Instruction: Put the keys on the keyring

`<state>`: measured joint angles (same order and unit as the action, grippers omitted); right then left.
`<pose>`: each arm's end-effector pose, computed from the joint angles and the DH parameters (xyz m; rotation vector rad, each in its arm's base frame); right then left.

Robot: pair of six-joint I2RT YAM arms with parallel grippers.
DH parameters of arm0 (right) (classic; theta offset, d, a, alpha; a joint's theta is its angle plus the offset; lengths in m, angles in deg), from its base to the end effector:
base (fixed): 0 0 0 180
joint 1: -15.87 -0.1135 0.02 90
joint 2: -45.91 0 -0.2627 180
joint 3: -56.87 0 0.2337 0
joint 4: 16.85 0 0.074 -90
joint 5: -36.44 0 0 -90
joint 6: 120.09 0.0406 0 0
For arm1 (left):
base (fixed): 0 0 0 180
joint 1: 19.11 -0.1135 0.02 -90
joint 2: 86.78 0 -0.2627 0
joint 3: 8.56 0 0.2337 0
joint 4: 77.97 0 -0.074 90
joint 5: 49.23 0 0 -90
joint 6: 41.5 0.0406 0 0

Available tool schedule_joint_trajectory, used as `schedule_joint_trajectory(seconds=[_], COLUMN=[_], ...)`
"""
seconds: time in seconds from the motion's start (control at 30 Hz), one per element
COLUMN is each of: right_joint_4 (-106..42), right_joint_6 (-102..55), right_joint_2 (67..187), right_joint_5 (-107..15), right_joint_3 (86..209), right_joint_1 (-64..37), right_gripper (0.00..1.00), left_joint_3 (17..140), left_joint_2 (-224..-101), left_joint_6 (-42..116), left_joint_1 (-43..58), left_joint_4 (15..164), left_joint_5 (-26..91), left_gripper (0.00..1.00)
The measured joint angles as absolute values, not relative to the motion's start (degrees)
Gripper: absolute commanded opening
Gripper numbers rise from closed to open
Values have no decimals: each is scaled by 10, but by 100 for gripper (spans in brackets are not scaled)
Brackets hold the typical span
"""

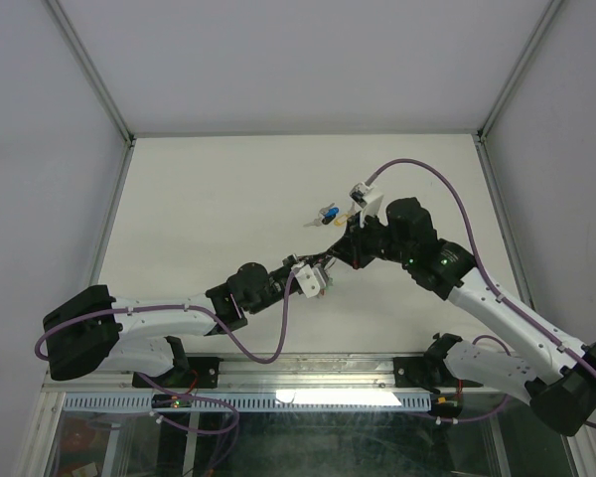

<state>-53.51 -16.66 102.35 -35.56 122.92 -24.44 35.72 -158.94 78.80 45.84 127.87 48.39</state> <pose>0.1486 0.1425 0.3202 -0.6964 2.0249 0.8908 0.1151 -0.2335 0.2502 1.1229 1.1649 -0.3614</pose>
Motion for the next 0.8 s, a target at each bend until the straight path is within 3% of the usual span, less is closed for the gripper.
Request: schedule_joint_trajectory(seconds=[0.37,0.8], right_joint_4=[-537,-538], right_joint_6=[-167,-166], right_joint_2=[1020,1018], right_joint_5=[-356,-356], right_joint_3=[1229,1229], right_joint_1=[-244,-244], right_gripper=[0,0], left_joint_3=[357,357], left_joint_2=[-1589,-1589], left_joint_6=[788,788], left_joint_1=[458,458], left_joint_4=[1279,1279], left_joint_5=[484,484], left_gripper=[17,0])
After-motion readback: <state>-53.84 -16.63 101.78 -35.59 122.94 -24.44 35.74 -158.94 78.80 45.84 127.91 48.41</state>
